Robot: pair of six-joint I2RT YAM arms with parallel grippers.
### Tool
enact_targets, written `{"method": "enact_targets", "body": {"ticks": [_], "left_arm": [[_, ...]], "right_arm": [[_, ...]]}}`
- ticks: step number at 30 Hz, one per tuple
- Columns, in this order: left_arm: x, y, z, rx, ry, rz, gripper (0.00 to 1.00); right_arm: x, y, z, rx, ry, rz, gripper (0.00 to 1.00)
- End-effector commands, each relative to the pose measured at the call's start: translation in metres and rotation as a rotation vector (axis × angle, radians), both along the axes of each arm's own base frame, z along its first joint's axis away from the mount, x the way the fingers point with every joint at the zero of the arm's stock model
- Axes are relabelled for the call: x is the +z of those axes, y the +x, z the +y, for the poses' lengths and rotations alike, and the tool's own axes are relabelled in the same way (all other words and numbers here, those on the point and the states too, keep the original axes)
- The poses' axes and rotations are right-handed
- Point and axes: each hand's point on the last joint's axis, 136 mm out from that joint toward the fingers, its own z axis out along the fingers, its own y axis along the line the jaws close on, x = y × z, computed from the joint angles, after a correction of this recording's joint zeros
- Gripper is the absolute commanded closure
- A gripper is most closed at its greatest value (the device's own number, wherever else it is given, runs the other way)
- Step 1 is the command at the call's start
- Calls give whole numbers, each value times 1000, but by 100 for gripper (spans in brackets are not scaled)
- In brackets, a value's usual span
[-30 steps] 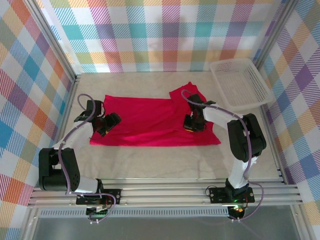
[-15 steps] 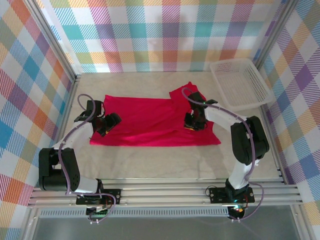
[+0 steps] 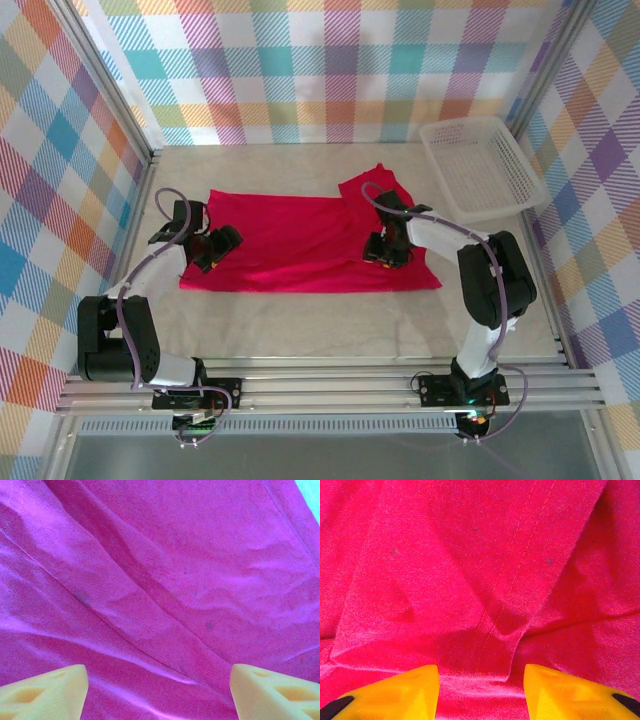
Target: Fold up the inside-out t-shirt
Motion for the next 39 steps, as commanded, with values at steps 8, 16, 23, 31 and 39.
{"method": "enact_targets", "body": {"ticks": [8,16,23,31,39], "left_arm": [[4,-5,2,-19,32,-1,26],[7,-4,1,-19,27,-5,26],[9,-4,1,-21,28,-10,26],[7,-5,0,-18,24,-8,26],[2,-5,0,-20,19,-7,26]], "right_arm": [[-10,2,6,-16,8,23,66],[4,3,2,-5,-15,6,100],[35,16,6,19,-11,-57,100],[40,69,30,80,-5,-153,100],[30,128,66,159,12,-189,100]]}}
